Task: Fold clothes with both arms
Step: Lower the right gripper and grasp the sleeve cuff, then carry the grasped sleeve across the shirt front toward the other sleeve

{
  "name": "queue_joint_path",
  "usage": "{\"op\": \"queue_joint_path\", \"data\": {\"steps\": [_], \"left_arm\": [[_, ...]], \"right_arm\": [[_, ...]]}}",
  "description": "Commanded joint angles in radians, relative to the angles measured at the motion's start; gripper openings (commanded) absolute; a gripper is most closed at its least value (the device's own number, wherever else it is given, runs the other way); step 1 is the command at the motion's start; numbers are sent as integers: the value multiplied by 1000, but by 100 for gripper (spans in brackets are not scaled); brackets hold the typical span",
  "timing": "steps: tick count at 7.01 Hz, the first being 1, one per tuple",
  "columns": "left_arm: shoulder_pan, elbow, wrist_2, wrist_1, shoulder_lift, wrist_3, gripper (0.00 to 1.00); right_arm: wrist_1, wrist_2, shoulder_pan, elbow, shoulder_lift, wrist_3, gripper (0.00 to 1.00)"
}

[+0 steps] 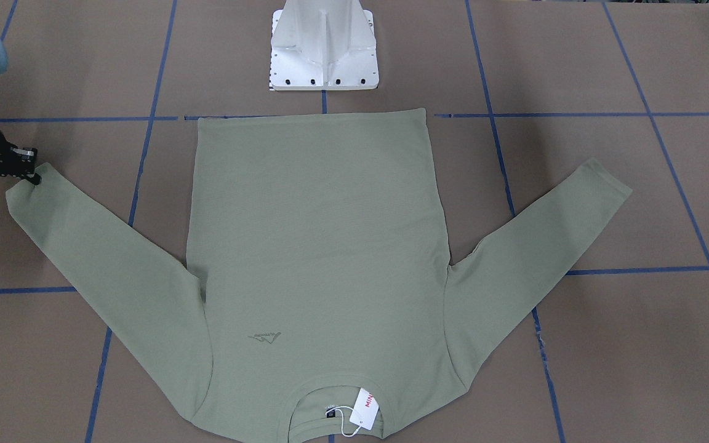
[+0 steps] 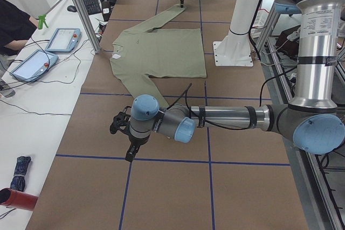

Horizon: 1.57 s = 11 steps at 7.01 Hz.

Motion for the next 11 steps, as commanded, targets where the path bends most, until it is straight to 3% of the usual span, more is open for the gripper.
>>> {"op": "queue_joint_path", "data": {"steps": [1,3,5,7,10,11], "left_arm": [[0,-1,0,0,0,-1,100],[0,-1,0,0,0,-1,100],[0,-4,0,0,0,-5,100],[0,-2,0,0,-3,-5,100],[0,-2,0,0,-2,-4,100],[0,1,0,0,-3,-2,100]], "right_arm": [[-2,53,62,46,7,0,0],[-56,84,84,45,109,2,0],[-355,81,81,42,366,0,0],[-687,70,53,-22,718,-6,0],[-714,53,-4,-396,1192,-18,0],[-711,0,-54,-476,1311,-28,0]]}}
